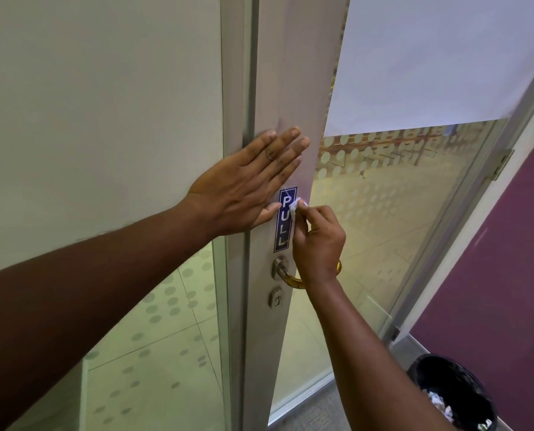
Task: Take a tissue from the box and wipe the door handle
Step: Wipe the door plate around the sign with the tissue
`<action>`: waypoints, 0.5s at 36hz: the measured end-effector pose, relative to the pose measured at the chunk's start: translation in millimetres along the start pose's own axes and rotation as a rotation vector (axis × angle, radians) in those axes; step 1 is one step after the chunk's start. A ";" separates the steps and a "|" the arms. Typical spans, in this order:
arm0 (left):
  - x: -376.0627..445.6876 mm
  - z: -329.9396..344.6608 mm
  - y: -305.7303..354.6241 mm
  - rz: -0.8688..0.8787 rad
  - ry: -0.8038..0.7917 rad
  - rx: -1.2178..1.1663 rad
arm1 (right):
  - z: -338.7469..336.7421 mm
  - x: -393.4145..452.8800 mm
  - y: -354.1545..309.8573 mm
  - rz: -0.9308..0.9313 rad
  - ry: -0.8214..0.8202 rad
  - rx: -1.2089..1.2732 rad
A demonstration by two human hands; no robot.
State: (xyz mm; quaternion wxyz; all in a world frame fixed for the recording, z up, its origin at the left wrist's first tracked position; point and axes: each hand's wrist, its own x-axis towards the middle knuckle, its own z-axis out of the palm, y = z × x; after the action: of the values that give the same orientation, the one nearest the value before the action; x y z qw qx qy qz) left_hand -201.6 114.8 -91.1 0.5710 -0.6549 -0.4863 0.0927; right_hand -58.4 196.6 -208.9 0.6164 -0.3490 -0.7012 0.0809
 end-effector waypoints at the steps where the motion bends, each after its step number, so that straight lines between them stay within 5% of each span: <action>1: 0.0 -0.1 -0.1 0.000 0.001 0.003 | 0.0 -3.7 0.6 0.017 -0.009 0.002; 18: -0.1 -0.6 0.9 -0.014 -0.012 0.003 | 4.4 -18.1 -1.1 0.350 0.028 -0.001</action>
State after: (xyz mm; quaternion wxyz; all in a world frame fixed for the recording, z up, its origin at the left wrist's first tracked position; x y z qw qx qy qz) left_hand -200.8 114.5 -91.6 0.5697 -0.6501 -0.4940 0.0935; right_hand -63.0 186.6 -223.9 0.6025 -0.4673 -0.6210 0.1817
